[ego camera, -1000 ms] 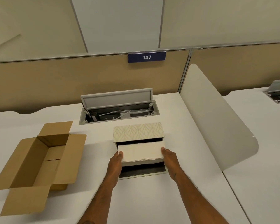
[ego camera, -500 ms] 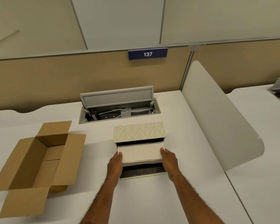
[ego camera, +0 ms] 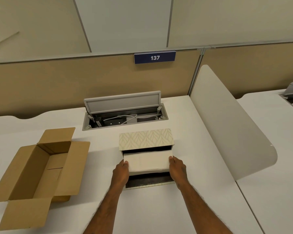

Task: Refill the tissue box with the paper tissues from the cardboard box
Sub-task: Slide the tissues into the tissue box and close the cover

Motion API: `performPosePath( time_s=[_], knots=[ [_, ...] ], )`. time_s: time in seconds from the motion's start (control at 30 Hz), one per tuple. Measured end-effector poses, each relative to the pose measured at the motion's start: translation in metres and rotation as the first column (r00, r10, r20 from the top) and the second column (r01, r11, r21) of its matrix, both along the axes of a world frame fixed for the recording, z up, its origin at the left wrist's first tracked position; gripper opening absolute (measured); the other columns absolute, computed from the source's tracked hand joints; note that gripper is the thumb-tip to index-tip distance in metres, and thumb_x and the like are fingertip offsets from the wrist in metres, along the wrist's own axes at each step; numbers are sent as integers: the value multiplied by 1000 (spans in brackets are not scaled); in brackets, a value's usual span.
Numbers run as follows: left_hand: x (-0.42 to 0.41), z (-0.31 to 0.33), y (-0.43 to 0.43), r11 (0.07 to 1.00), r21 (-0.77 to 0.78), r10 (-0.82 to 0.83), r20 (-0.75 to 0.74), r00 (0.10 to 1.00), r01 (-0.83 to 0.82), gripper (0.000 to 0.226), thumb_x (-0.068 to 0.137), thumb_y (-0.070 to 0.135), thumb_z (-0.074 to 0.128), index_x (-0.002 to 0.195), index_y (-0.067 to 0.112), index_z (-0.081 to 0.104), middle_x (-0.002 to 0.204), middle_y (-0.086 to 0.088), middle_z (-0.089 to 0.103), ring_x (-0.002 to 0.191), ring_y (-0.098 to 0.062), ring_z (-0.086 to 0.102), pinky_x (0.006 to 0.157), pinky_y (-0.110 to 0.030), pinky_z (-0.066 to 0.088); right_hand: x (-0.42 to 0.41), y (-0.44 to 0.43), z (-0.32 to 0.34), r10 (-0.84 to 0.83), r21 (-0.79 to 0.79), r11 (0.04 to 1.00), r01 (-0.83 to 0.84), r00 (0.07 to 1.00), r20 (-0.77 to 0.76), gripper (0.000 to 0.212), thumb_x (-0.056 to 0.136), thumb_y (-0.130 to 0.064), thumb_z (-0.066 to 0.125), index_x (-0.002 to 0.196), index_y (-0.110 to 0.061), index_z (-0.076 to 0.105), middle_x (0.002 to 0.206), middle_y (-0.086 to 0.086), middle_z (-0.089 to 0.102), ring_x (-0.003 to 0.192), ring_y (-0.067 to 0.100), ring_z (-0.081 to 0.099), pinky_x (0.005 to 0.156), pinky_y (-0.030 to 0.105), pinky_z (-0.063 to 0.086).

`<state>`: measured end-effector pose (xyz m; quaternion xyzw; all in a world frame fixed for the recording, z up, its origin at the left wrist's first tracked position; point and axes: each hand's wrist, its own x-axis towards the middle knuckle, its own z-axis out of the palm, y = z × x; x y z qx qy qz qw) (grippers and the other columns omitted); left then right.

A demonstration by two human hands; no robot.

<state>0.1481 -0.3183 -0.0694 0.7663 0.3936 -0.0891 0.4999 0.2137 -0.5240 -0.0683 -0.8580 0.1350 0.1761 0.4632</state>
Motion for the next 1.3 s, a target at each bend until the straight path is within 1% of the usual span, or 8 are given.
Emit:
performPosePath(
  time_s=[0.1, 0.27, 0.47, 0.63, 0.9, 1.1, 1.2, 1.3],
  knots=[
    [-3, -1, -2, 999, -22, 23, 27, 999, -23, 38, 103, 29, 29, 130, 13, 50, 129, -13, 57, 103, -23, 50, 99, -39, 41, 1, 1, 2, 20, -15, 1000, -20, 1000, 0, 43, 105, -33, 28, 115, -9, 62, 115, 12, 66, 100, 23, 57, 98, 39, 48],
    [-8, -3, -3, 994, -82, 81, 48, 996, -77, 29, 102, 27, 33, 120, 16, 52, 124, -12, 58, 101, -23, 51, 98, -39, 42, 2, 2, 4, 19, -27, 999, -19, 1000, 14, 42, 105, -34, 30, 117, -11, 62, 115, 11, 67, 95, 20, 54, 95, 37, 47],
    [-9, -3, -5, 998, -20, 58, 35, 998, -57, 30, 103, 31, 32, 119, 15, 51, 127, -13, 57, 103, -23, 52, 101, -40, 42, 3, 1, 3, 29, -57, 998, -30, 1000, -4, 41, 105, -34, 30, 111, -11, 64, 111, 11, 68, 93, 20, 55, 90, 35, 47],
    [-9, -5, -3, 999, 43, 12, 8, 1000, -12, 42, 103, 33, 30, 135, 11, 46, 138, -14, 53, 124, -32, 51, 108, -44, 38, 2, 2, 4, 25, -45, 999, -25, 1000, -8, 42, 105, -34, 30, 113, -10, 63, 112, 11, 67, 94, 21, 56, 94, 38, 49],
    [-10, -6, -2, 999, 44, -35, 58, 998, 32, 45, 104, 33, 27, 143, 15, 38, 145, -13, 47, 130, -32, 46, 110, -42, 34, 0, 2, 3, 36, -27, 999, -37, 999, -33, 43, 105, -33, 27, 117, -9, 60, 118, 13, 66, 94, 19, 54, 92, 33, 46],
    [-7, 5, 19, 990, -115, 87, 84, 993, -77, 65, 97, 57, 24, 150, 20, 25, 157, -10, 31, 140, -32, 34, 117, -47, 27, 10, -7, 16, -3, -9, 1000, 3, 1000, -19, 53, 105, -39, 24, 144, -9, 43, 147, 13, 49, 133, 31, 46, 116, 42, 33],
    [10, 23, 36, 993, -66, 104, 149, 983, -95, 71, 92, 65, 19, 152, 27, 18, 160, -5, 24, 144, -30, 27, 117, -46, 20, 33, -12, 33, -38, 7, 999, 37, 994, 105, 54, 104, -41, 27, 148, -12, 38, 152, 12, 43, 139, 31, 40, 117, 42, 28],
    [39, 40, 46, 1000, -26, 11, 179, 984, -7, 64, 96, 58, 24, 152, 30, 11, 160, -7, 23, 143, -33, 30, 115, -50, 26, 61, -10, 52, 41, 16, 999, -44, 991, 128, 56, 103, -45, 31, 151, -16, 32, 155, 11, 39, 141, 32, 37, 116, 44, 28]
  ],
)
